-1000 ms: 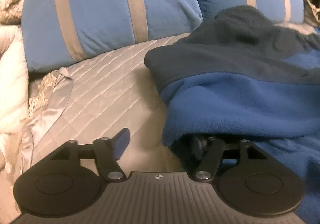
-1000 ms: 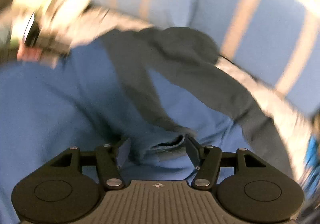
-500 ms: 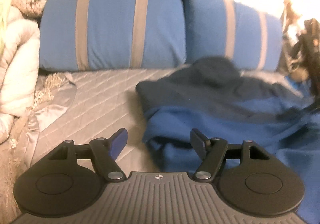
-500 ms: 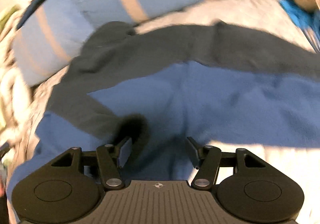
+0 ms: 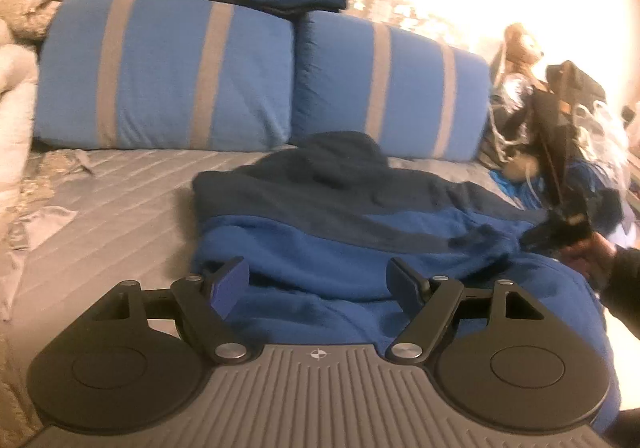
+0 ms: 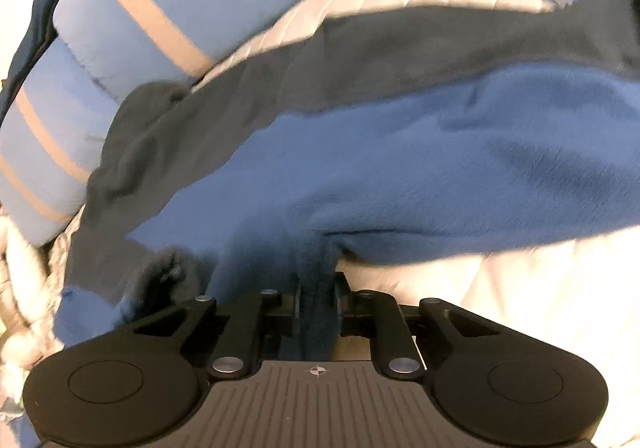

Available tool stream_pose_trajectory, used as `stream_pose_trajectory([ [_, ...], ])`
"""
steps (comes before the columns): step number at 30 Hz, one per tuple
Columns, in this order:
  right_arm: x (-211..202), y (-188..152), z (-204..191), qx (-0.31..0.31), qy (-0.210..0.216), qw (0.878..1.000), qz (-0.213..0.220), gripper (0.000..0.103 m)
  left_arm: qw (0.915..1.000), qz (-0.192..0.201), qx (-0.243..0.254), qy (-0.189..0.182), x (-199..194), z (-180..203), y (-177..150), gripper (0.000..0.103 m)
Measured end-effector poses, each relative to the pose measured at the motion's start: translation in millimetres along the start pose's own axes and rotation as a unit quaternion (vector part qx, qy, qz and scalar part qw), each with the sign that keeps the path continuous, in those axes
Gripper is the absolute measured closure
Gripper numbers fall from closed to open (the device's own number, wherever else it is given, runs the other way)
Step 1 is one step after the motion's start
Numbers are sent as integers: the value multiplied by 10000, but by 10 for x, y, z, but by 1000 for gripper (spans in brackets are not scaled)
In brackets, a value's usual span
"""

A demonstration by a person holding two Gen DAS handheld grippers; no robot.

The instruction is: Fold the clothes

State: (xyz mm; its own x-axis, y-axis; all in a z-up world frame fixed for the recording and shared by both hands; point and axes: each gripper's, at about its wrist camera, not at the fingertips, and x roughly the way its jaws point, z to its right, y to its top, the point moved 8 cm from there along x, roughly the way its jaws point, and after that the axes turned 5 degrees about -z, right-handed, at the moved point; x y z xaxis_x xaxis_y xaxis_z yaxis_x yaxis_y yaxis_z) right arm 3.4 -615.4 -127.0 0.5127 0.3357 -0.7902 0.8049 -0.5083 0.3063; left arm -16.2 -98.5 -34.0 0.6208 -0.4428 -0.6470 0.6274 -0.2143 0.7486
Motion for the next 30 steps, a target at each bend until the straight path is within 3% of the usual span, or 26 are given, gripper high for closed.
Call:
stream_pose_trajectory([
  [4,-149,175,2,-185,-44,9996,185,86,9998,-117,45,-127,164,158,-78,27],
  [8,-164,118,-11,-506,-300,9982,-96,83,9995,-239,70,-197,325,265,-178,27],
  [13,-384,13,-36,-828,-597,9947,-120,52,9990,-120,409,-114,448,396,-270,27],
  [19,-608,-29,-453,-780,821,9936,-28,14,9983,-217,429,-322,572,457,-295,28],
  [23,-466,-59,-665,-328,1660,9847,-421,13,9983,-242,371,-386,578,440,-315,28],
  [30,56,-118,-753,330,1966,9750,-980,15,9985,-318,306,-310,621,438,-317,28],
])
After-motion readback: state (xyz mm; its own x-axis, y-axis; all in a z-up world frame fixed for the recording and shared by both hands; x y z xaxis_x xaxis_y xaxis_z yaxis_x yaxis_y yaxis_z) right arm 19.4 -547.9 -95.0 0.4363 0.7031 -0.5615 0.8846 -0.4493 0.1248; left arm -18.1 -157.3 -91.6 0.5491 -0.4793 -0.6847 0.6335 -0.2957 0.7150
